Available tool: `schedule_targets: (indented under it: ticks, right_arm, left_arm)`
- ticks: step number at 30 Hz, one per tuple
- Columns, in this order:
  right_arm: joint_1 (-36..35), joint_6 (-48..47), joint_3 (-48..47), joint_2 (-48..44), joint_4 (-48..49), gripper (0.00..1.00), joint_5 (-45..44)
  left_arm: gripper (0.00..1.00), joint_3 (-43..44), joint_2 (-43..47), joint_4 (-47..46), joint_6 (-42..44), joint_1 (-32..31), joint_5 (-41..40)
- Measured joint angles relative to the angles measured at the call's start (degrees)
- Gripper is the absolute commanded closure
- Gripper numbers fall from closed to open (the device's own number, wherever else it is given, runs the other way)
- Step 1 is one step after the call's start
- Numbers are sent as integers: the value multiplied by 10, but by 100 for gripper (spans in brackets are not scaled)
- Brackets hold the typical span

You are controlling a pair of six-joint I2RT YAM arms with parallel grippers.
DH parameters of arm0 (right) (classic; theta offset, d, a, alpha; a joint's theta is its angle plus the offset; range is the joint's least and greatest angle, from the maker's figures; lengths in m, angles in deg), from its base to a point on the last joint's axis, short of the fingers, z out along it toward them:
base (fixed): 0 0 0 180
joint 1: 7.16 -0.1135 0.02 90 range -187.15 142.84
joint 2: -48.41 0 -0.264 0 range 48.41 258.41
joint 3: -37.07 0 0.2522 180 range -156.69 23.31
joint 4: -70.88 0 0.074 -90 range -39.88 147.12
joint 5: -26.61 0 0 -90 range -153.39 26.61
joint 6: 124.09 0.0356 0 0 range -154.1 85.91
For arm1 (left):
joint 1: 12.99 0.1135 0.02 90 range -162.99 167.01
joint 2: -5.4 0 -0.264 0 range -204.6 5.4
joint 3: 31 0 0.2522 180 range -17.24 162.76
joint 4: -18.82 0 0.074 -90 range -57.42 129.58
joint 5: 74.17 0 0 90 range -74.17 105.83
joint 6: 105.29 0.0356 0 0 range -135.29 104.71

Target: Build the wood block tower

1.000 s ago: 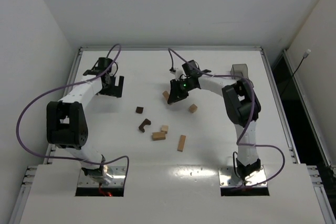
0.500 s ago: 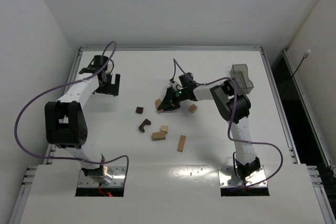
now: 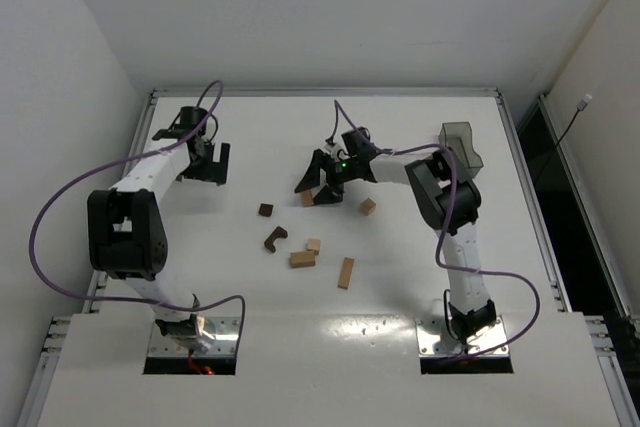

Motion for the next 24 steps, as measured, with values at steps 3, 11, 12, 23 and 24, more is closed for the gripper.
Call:
schedule_targets:
  ticks: [3, 11, 12, 23, 24]
  right_arm:
    - [6, -32, 0, -17, -36, 24, -21]
    - [90, -206, 37, -142, -191, 28, -177]
    - [102, -231, 41, -162, -206, 28, -191]
    - [-48, -589, 258, -518, -296, 26, -229]
    - [-60, -631, 289, -549, -309, 26, -217]
  left_arm:
    - [0, 0, -4, 1, 0, 0, 2]
    - [0, 0, -5, 0, -1, 2, 10]
    - [0, 0, -5, -1, -1, 3, 11]
    - [0, -13, 7, -8, -5, 4, 9]
    - [0, -20, 15, -7, -5, 4, 9]
